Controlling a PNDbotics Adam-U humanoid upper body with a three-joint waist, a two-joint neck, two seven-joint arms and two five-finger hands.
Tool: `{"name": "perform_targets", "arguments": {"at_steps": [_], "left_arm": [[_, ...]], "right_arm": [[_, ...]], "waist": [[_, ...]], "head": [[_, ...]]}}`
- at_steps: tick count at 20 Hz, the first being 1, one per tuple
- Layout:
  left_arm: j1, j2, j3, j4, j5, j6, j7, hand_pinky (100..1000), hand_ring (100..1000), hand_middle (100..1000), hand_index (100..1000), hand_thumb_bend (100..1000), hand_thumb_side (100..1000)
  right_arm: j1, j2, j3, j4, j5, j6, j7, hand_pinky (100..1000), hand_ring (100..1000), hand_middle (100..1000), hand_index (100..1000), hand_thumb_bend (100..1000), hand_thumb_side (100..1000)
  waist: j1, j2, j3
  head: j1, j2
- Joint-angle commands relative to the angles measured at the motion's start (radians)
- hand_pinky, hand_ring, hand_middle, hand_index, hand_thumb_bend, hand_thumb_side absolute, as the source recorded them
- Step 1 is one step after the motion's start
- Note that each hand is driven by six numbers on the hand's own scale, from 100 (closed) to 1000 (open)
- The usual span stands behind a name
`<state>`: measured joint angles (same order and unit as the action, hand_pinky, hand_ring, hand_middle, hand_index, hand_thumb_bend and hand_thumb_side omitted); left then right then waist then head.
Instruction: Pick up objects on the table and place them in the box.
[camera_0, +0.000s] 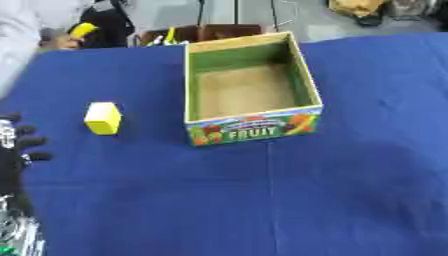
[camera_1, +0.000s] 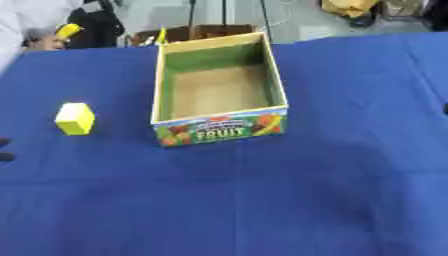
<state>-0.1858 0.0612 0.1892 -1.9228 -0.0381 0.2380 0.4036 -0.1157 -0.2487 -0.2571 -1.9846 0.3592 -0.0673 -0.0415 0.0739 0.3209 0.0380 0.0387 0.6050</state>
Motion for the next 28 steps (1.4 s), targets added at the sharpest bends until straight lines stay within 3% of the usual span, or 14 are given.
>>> {"name": "perform_targets", "arguments": {"at_steps": [1, 8, 21, 28], "left_arm": [[-0.007, 0.010, 0.004, -0.022, 0.001, 0.001, -0.008, 443, 560, 562, 755, 161, 786], [-0.006, 0.009, 0.004, -0.022, 0.000, 0.004, -0.012, 444, 561, 562, 755, 158, 788], [-0.007, 0.005, 0.005, -0.022, 0.000, 0.008, -0.019, 445, 562, 563, 756, 156, 790], [-0.006, 0.004, 0.006, -0.020, 0.000, 0.011, -0.023, 446, 564, 564, 756, 156, 794]], "right_arm": [[-0.009, -0.020, 0.001, -0.015, -0.007, -0.001, 0.002, 786, 807, 687, 759, 100, 896], [-0.009, -0.019, 0.001, -0.015, -0.006, -0.001, 0.002, 787, 808, 687, 759, 100, 896], [-0.010, -0.019, 0.001, -0.015, 0.001, -0.004, 0.002, 787, 811, 687, 759, 100, 896], [-0.011, -0.017, 0.002, -0.015, 0.005, -0.005, 0.004, 787, 812, 687, 759, 100, 897]], "waist": [[-0.002, -0.016, 0.001], [-0.002, -0.015, 0.000], [-0.003, -0.003, 0.001], [-0.002, 0.002, 0.001]], "head": [[-0.002, -0.010], [0.001, 0.000], [0.000, 0.053], [-0.001, 0.050]]}}
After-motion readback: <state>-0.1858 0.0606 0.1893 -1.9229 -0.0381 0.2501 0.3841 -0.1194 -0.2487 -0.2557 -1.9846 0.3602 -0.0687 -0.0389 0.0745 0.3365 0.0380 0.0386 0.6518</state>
